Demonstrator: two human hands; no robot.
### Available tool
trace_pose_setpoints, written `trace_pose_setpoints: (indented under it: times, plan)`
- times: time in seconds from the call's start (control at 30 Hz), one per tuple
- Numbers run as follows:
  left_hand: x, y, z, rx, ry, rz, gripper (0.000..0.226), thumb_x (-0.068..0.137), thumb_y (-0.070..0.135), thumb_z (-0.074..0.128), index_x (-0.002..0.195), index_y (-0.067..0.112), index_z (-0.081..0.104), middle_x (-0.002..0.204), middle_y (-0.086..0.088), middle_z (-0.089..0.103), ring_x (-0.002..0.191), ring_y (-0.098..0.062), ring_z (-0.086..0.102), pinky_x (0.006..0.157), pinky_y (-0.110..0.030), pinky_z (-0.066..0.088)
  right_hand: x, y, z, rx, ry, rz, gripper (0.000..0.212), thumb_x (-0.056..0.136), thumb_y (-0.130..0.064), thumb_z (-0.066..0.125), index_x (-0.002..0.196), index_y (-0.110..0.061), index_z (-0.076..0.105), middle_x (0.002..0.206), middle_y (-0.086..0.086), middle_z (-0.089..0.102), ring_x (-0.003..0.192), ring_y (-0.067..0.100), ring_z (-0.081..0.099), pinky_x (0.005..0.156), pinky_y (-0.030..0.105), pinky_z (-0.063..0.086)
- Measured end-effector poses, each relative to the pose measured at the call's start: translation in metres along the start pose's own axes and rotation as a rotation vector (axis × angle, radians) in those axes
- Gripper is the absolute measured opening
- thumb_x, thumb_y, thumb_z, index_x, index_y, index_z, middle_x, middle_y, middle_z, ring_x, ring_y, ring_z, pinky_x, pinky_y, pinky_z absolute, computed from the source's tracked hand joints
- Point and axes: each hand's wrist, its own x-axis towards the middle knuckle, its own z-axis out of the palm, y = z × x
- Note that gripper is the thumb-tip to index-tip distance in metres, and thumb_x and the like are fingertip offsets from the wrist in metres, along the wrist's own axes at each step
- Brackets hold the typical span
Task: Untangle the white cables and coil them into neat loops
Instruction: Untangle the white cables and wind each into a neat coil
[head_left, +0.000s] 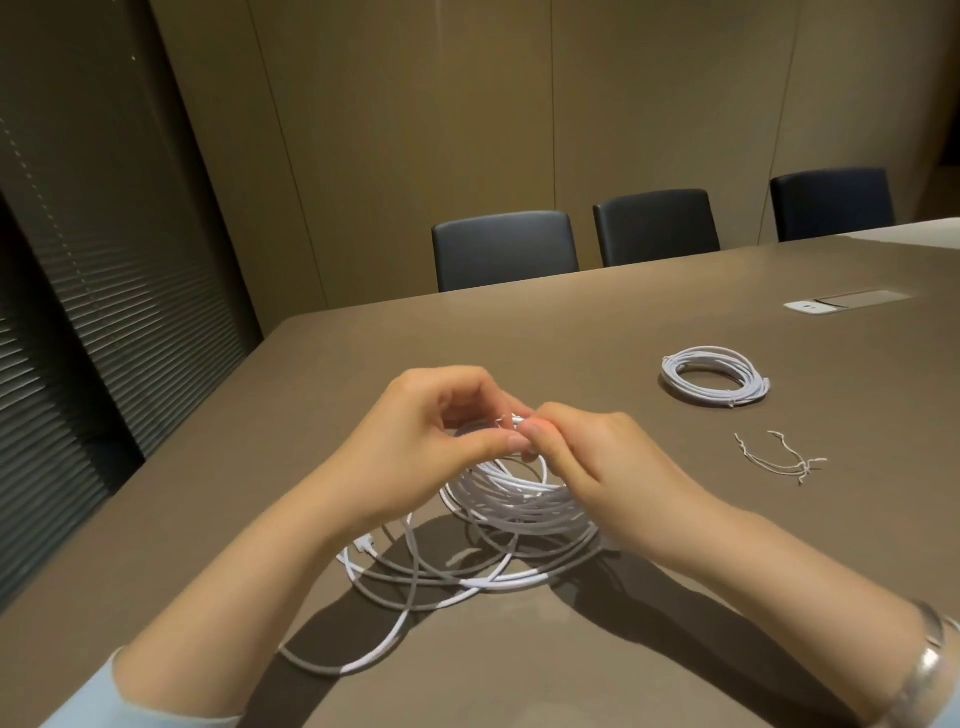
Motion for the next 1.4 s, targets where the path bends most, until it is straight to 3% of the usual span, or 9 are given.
trace_pose_setpoints:
  times: [0.33, 0.43, 0.7, 1.0, 1.1, 1.17, 1.23, 1.3, 1.4]
  plan:
    - [-0.003, 0.008, -0.011, -0.014, -0.052, -0.031, 0.013, 0.076, 0.006, 0.077, 0.088, 0.001, 0.076, 0.084, -0.010, 0.076, 0.082, -0.025, 0.074, 0.082, -0.039, 0.059, -0.005, -0.001, -0.003, 0.041, -0.073, -0.089, 0.031, 0.097, -0.041, 0.028, 0.068, -0.040, 0.039, 0.059, -0.024, 0.048, 0.063, -0.011, 0.049, 0.063, 0.009, 0.033]
    - [-0.003, 0.012, -0.013, 0.016, -0.083, -0.036, 0.013, 0.075, 0.007, 0.077, 0.087, 0.000, 0.076, 0.082, -0.011, 0.076, 0.080, -0.027, 0.073, 0.081, -0.043, 0.059, -0.005, -0.004, -0.005, 0.064, -0.119, -0.109, 0.033, 0.098, -0.040, 0.028, 0.068, -0.039, 0.041, 0.067, -0.037, 0.051, 0.065, -0.011, 0.049, 0.064, 0.008, 0.033]
    - [-0.005, 0.019, -0.022, 0.072, -0.156, -0.020, 0.009, 0.076, 0.009, 0.077, 0.083, 0.004, 0.077, 0.075, -0.003, 0.076, 0.072, -0.015, 0.073, 0.067, -0.018, 0.053, -0.009, -0.014, -0.007, 0.164, -0.169, -0.141, 0.033, 0.099, -0.035, 0.028, 0.068, -0.040, 0.039, 0.066, -0.039, 0.051, 0.067, -0.010, 0.051, 0.065, 0.009, 0.034]
    - [-0.007, 0.027, -0.026, 0.077, -0.092, -0.063, 0.006, 0.082, 0.008, 0.074, 0.087, 0.007, 0.077, 0.077, -0.004, 0.076, 0.074, -0.020, 0.073, 0.071, -0.029, 0.058, -0.009, -0.021, -0.008, 0.188, -0.124, -0.125, 0.031, 0.100, -0.040, 0.032, 0.073, -0.037, 0.048, 0.065, -0.033, 0.054, 0.070, -0.007, 0.053, 0.065, 0.010, 0.035]
    - [-0.006, 0.029, -0.020, 0.195, 0.001, -0.049, 0.005, 0.083, 0.010, 0.075, 0.083, 0.013, 0.078, 0.074, 0.001, 0.075, 0.073, -0.015, 0.072, 0.075, -0.038, 0.059, -0.007, -0.017, -0.005, 0.066, -0.090, -0.144, 0.052, 0.094, -0.056, 0.026, 0.084, -0.017, 0.059, 0.070, -0.014, 0.057, 0.071, 0.009, 0.053, 0.065, 0.025, 0.040]
    - [-0.006, 0.031, -0.015, 0.360, 0.069, 0.031, 0.007, 0.082, 0.015, 0.075, 0.081, 0.020, 0.079, 0.072, 0.009, 0.074, 0.072, -0.004, 0.069, 0.073, -0.029, 0.056, -0.005, -0.013, -0.004, -0.056, -0.053, -0.133, 0.062, 0.091, -0.060, 0.019, 0.090, -0.013, 0.059, 0.074, -0.006, 0.060, 0.069, 0.015, 0.053, 0.066, 0.036, 0.043]
    - [-0.007, 0.035, -0.010, 0.536, 0.129, 0.149, 0.006, 0.081, 0.020, 0.074, 0.079, 0.024, 0.079, 0.071, 0.013, 0.072, 0.072, -0.001, 0.066, 0.068, -0.021, 0.051, -0.006, -0.011, -0.001, -0.162, 0.036, -0.137, 0.054, 0.092, -0.059, 0.019, 0.086, -0.017, 0.052, 0.072, -0.006, 0.058, 0.063, 0.023, 0.050, 0.059, 0.040, 0.042]
    - [-0.006, 0.036, -0.006, 0.689, 0.171, 0.260, 0.009, 0.074, 0.018, 0.070, 0.077, 0.023, 0.077, 0.070, 0.011, 0.071, 0.067, -0.005, 0.064, 0.062, -0.025, 0.049, -0.006, -0.012, 0.003, -0.222, 0.119, -0.129, 0.035, 0.094, -0.055, 0.024, 0.080, -0.026, 0.040, 0.065, -0.004, 0.052, 0.056, 0.029, 0.044, 0.049, 0.037, 0.038]
    - [-0.005, 0.033, 0.002, 0.850, 0.214, 0.342, 0.010, 0.069, 0.012, 0.067, 0.073, 0.019, 0.073, 0.065, 0.006, 0.066, 0.063, -0.016, 0.059, 0.055, -0.027, 0.046, -0.005, -0.013, 0.007, -0.304, 0.189, -0.117, 0.032, 0.095, -0.046, 0.031, 0.079, -0.022, 0.045, 0.063, 0.004, 0.060, 0.053, 0.036, 0.052, 0.043, 0.031, 0.031]
